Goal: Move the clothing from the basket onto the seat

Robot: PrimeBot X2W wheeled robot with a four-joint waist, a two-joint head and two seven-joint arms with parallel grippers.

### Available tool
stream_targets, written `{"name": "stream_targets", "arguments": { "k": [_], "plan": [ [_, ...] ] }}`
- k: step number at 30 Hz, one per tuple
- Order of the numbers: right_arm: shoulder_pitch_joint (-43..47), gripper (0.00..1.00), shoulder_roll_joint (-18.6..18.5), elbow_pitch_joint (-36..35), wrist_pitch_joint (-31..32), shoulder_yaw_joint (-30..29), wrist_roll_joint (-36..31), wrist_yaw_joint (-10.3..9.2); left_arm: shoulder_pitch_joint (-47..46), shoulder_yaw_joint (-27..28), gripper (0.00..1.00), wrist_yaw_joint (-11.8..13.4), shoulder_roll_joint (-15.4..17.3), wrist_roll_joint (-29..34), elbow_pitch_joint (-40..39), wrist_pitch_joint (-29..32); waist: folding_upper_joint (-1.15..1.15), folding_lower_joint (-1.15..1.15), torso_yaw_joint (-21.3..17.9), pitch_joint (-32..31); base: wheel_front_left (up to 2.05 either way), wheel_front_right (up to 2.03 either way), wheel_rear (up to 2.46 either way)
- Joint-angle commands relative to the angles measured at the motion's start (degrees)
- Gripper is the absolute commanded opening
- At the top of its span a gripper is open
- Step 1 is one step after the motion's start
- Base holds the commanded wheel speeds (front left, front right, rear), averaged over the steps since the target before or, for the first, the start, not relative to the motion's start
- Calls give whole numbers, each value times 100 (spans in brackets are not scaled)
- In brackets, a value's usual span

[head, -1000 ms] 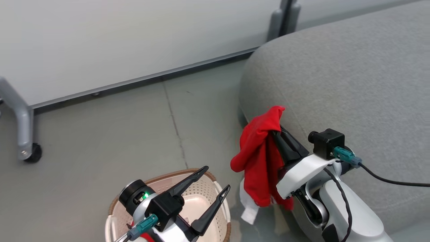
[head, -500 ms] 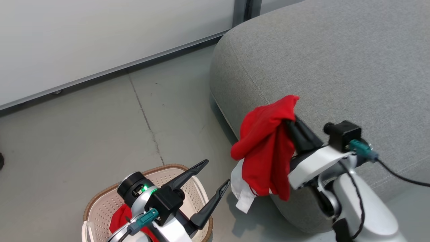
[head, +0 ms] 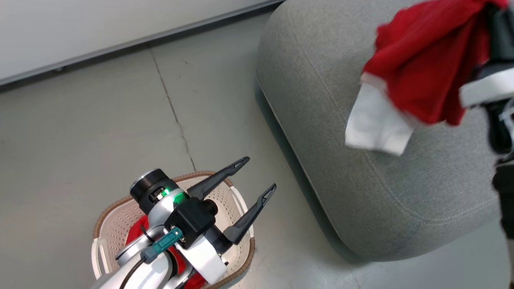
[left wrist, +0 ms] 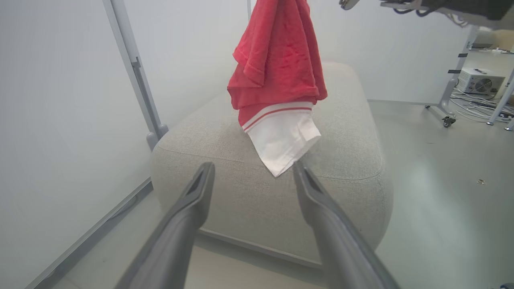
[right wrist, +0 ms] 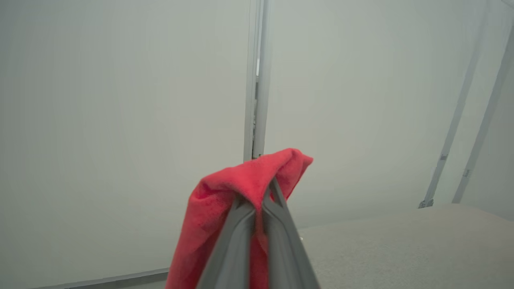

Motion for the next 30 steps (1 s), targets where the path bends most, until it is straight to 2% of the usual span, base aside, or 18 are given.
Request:
{"name": "stream_targets", "arguments": {
  "k": [1,5,10,15,23,29,30],
  "plan": [
    [-183,0,-58,20,-57,-133,3,9,-116,26,100,-21,50,38,-61,15,0,0,22,200,0,0,0],
    [-611,0,-279,241,-160,-530,-55,10,-285,19,100,-48,185,65,-266,91,0,0,79,582,0,0,0],
    [-799,0,-313,729,-296,-718,-87,9,-449,62,100,-67,363,22,-485,141,0,0,137,1078,0,0,0],
    [-615,0,-206,1577,-401,-955,-127,9,-520,127,100,-73,496,-29,-571,187,0,0,164,1405,0,0,0],
    [-278,0,30,2683,-633,-1341,26,9,-638,176,100,-62,593,-12,-666,172,0,0,157,1591,0,0,0],
    [-374,0,38,2902,-692,-1398,100,9,-654,167,100,-32,619,-29,-641,154,0,0,100,1495,0,0,0],
    [-374,63,53,2854,-696,-1350,126,9,-637,153,100,-29,608,-46,-611,143,0,0,98,1442,0,0,0]
  ]
}}
